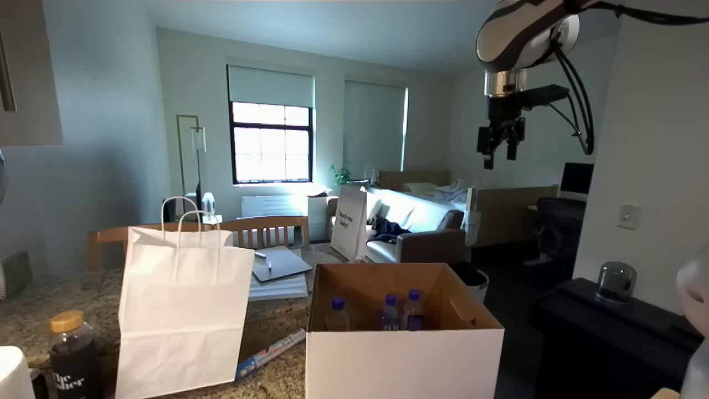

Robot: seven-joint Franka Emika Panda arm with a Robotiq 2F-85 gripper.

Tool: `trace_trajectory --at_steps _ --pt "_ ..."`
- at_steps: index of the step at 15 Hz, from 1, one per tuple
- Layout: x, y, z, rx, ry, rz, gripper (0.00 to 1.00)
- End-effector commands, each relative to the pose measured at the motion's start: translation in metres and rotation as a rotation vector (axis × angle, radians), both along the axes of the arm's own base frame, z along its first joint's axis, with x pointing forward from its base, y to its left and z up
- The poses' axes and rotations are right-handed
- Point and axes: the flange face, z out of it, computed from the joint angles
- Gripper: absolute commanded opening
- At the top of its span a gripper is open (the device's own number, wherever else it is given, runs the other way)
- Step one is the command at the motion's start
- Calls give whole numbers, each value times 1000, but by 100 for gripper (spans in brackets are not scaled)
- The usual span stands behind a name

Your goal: Remove two bottles from the box

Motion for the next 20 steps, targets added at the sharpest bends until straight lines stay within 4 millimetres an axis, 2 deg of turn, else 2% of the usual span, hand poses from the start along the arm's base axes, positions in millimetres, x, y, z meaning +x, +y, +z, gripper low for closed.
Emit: trace_trajectory --at_steps 1,3,5,7,10,12,14,20 --pt "0 0 0 0 1 0 100" --pt "-1 1 5 20 -38 -57 100" --pt "3 28 -2 63 -61 -77 100" --pt "14 66 -11 182 -112 -141 100" --pt "28 130 -10 353 -156 -184 100" --pt "41 174 -20 411 -157 -204 100" --pt "57 216 -35 403 -133 -225 100" --pt "89 298 -68 263 -91 -311 100"
